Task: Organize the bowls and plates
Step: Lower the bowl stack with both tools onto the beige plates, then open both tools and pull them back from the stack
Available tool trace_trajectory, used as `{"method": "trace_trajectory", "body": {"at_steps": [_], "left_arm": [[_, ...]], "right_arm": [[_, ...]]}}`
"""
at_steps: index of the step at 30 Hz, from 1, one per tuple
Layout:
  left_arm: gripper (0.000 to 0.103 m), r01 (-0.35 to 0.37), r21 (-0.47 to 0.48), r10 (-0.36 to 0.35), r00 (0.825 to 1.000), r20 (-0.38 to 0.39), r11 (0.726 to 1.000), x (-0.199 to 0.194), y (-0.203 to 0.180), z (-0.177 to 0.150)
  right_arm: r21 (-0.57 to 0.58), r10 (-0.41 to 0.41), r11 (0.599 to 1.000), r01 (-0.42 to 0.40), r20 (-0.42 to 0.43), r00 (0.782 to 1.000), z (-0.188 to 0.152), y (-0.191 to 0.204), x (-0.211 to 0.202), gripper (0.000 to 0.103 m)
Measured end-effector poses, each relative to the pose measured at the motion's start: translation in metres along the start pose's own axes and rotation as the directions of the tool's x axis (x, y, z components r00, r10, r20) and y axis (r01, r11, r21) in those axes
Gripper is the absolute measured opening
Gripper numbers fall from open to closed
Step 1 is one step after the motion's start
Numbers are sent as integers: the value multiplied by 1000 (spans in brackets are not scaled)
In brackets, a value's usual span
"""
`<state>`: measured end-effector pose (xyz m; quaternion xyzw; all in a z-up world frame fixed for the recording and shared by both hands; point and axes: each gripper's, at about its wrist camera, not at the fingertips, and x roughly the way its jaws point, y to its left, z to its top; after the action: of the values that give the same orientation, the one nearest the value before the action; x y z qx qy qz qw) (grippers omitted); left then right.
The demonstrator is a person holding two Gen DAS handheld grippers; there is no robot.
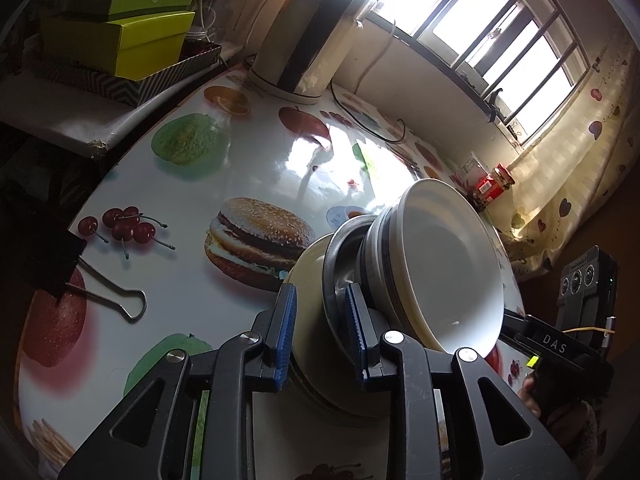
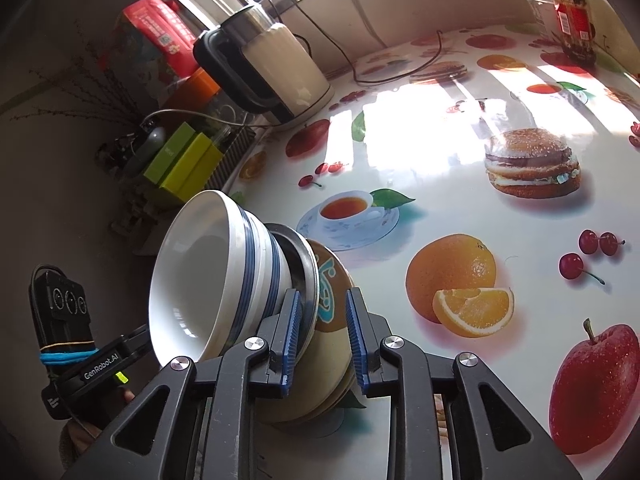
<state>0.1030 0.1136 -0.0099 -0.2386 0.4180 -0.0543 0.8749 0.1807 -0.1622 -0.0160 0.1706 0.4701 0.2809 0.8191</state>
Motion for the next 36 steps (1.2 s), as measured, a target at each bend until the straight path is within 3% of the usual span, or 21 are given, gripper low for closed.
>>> {"method": "trace_trajectory", "body": {"at_steps": [7, 14, 19, 29, 33, 36], "left_arm": [[41, -39, 13, 39, 999, 20, 999, -8, 0, -4], [46, -86, 76, 83, 996, 46, 993, -19, -10, -12], [52, -121, 124, 114, 991, 65, 985, -29, -21, -21], [56, -204, 196, 195, 979, 65, 959, -33, -39, -57], [56, -267, 256, 250, 963, 97, 929, -32, -47, -76], [58, -281, 258, 263, 959, 102, 925, -31, -49, -85]], "right_arm": [[-15, -22, 1000, 23, 20, 1000, -3, -1, -9, 35], [-67, -54, 996, 58, 54, 997, -10, 5, -25, 49], [-111, -101, 988, 109, 81, 992, -20, 10, -37, 53], [-221, -212, 945, 241, 148, 966, -60, 27, -59, 63], [-245, -241, 929, 277, 167, 956, -73, 32, -63, 66], [-248, -264, 919, 307, 190, 946, -81, 33, -64, 72]]}}
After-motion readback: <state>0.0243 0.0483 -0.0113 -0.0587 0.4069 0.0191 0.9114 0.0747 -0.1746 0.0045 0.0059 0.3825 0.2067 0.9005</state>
